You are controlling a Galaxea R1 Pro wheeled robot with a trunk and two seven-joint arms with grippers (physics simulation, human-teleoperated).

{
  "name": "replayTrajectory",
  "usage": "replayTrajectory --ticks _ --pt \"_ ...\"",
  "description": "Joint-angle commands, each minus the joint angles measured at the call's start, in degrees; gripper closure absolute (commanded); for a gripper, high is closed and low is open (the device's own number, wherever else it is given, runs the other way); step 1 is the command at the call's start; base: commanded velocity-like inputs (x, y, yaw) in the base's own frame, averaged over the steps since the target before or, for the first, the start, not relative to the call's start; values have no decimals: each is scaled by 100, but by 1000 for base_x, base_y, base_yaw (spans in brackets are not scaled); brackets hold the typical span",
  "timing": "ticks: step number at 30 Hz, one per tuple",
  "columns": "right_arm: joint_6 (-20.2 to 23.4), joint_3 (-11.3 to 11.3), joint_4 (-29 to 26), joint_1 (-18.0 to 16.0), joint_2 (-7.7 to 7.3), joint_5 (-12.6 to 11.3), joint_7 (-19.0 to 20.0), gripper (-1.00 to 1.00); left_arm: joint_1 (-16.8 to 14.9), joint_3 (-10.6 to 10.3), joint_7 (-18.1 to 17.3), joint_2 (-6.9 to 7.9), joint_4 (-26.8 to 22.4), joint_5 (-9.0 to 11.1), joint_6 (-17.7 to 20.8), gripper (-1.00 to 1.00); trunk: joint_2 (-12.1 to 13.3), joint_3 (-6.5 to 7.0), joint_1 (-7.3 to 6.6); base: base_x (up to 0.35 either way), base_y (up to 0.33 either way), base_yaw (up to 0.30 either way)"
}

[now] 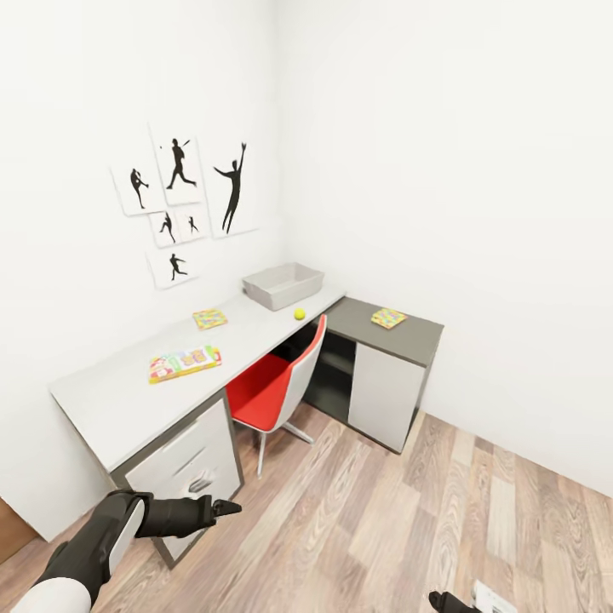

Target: Put all the toys in the child's room - the three board games (two on the bed and one on the table), the two jigsaw puzzles on the table, and the tennis ball on the table - inside the toy box on the table in the child's room.

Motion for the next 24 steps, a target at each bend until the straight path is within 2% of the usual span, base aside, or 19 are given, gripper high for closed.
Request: replayTrajectory --ticks 1,24 --pt "32 -27 -10 -6 7 -22 13 -100 -3 5 6 2 -3 40 49 -100 -13 -17 4 0 0 -256" --pt "24 -28 -10 -5 7 -20 12 -100 -3 4 6 1 -3 40 41 -100 -13 -102 4 0 0 -256"
